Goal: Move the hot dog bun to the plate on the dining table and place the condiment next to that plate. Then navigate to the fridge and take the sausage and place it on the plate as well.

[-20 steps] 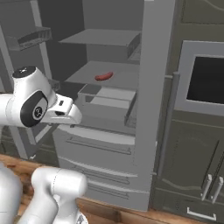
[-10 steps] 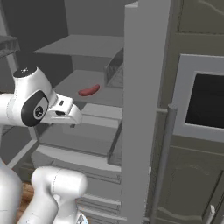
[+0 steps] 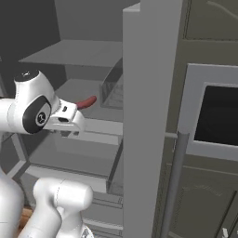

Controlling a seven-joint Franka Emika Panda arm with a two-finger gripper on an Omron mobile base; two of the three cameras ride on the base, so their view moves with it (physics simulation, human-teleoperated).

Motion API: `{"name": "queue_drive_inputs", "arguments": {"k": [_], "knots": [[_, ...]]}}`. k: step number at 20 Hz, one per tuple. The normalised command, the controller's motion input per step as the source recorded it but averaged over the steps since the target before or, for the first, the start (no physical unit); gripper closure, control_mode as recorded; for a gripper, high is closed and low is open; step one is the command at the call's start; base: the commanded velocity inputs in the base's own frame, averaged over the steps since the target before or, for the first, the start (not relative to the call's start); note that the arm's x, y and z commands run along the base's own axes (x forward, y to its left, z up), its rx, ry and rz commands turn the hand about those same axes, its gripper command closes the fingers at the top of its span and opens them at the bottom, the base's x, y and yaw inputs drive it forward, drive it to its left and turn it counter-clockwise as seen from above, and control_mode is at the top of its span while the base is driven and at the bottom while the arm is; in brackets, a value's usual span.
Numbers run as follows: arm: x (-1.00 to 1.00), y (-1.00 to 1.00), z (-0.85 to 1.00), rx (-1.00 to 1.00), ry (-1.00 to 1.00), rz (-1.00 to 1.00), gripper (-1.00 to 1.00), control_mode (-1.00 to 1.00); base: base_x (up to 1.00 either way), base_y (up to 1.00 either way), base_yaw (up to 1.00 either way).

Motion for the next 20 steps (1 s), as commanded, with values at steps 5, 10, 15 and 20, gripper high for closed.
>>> {"name": "queue_drive_inputs", "arguments": {"k": [5, 10, 15, 20], "knots": [[0.00, 0.09, 0.36, 0.23, -0.26, 0.00, -1.00, -1.00, 0.00, 0.00, 0.00], [0.24, 0.12, 0.17, 0.22, -0.30, 0.00, -1.00, -1.00, 0.00, 0.00, 0.00], [0.54, 0.39, 0.12, 0.06, -0.08, -0.02, -1.00, -1.00, 0.00, 0.00, 0.00], [0.89, 0.34, 0.06, -0.01, 0.14, -0.05, -1.00, -1.00, 0.00, 0.00, 0.00]]}}
